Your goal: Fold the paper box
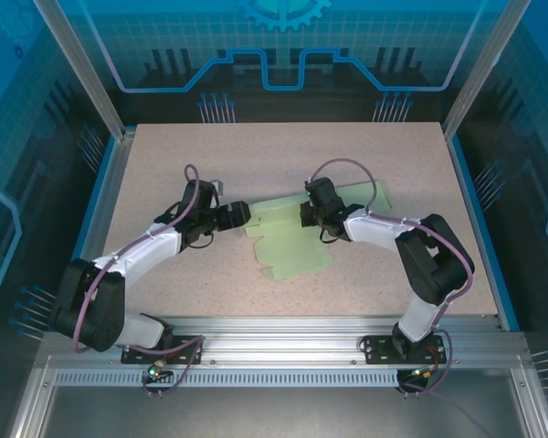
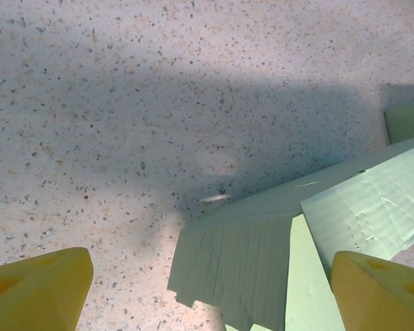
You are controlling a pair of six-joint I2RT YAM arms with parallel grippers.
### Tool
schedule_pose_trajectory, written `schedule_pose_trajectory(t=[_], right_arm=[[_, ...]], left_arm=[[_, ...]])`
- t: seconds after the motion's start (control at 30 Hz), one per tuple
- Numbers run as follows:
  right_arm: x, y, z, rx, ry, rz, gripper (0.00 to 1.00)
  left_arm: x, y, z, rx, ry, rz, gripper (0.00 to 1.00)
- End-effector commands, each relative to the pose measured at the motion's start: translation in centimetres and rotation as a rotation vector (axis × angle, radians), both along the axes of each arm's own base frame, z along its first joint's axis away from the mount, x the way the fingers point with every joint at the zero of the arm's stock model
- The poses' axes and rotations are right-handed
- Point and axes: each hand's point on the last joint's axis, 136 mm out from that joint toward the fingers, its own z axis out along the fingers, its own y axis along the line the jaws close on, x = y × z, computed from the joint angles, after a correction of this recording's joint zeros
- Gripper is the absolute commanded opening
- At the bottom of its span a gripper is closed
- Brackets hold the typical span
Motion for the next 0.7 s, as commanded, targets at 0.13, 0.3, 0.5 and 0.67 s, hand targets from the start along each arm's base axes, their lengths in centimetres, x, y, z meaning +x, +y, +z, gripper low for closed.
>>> schedule_pose_trajectory(t=[0.13, 0.3, 0.5, 0.67], right_arm=[[0.2, 0.9, 0.4, 0.038, -0.008, 0.0, 0.04], [0.0, 1.5, -0.2, 0.061, 0.011, 0.014, 0.04], [-0.2, 1.3, -0.4, 0.055, 0.016, 0.012, 0.04], [-0.3, 0.9, -0.4, 0.043, 0.015, 0.002, 0.04]], left_arm=[[-0.4, 0.0, -3.4, 0.028, 0.083, -0.019, 0.88], [0.5, -0.6, -3.6, 0.004, 0.079, -0.025, 0.86], [1.8, -0.9, -3.4, -0.017, 0.052, 0.0, 0.8], [2.1, -1.1, -2.1, -0.047, 0.022, 0.002, 0.79]])
